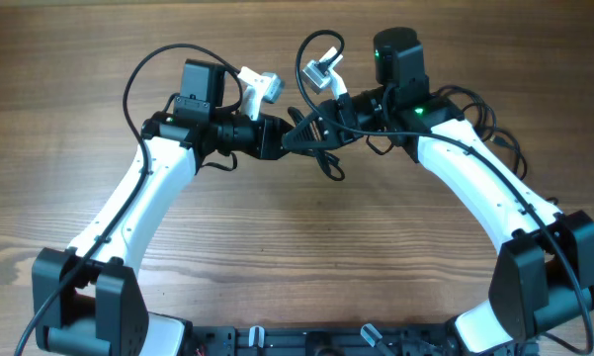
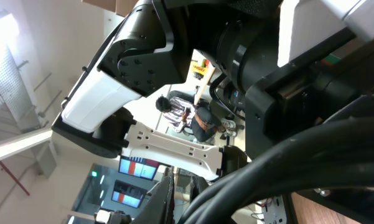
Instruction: Untangle cables
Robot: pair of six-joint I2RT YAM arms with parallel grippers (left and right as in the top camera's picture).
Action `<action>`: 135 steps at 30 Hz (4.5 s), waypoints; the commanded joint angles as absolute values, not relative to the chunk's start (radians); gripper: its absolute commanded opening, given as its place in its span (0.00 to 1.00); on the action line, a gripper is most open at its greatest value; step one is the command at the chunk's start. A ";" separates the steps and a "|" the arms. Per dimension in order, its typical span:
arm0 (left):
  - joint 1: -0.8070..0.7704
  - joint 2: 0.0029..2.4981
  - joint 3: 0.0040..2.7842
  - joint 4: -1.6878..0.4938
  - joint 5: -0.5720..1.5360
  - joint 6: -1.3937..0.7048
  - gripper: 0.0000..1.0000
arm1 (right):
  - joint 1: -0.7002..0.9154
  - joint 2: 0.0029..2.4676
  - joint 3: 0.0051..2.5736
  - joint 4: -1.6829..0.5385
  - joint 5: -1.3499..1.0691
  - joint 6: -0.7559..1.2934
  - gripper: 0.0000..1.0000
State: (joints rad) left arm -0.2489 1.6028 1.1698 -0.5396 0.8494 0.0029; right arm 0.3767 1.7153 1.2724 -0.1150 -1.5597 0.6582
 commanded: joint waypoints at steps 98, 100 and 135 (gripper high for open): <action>0.022 1.617 1.112 -0.807 0.505 -0.319 0.79 | 0.379 1.716 1.184 -0.551 -0.853 0.031 0.73; 0.002 1.617 1.112 -0.815 0.504 -0.319 0.79 | 0.379 1.716 1.184 -0.556 -0.852 0.030 0.73; -0.369 1.622 0.802 -0.538 0.189 -0.484 0.04 | 0.379 1.716 1.183 -0.633 -0.723 0.084 0.72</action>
